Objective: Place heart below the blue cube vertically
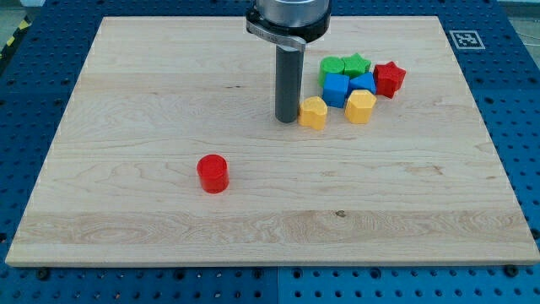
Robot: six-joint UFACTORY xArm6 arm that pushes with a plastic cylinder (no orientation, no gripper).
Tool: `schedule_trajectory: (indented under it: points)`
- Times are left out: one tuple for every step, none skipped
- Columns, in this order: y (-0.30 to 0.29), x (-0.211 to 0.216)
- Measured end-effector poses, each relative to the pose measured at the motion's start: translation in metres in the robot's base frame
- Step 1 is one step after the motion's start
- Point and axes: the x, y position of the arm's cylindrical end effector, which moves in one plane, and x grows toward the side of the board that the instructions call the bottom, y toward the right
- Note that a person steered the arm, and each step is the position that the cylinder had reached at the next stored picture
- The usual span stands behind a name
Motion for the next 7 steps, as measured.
schedule_trajectory:
  points:
    - [0.000, 0.002]
    - [0.000, 0.004]
    - [0.000, 0.023]
    - [0.000, 0.027]
    - [0.002, 0.034]
    - [0.005, 0.043]
    - [-0.016, 0.022]
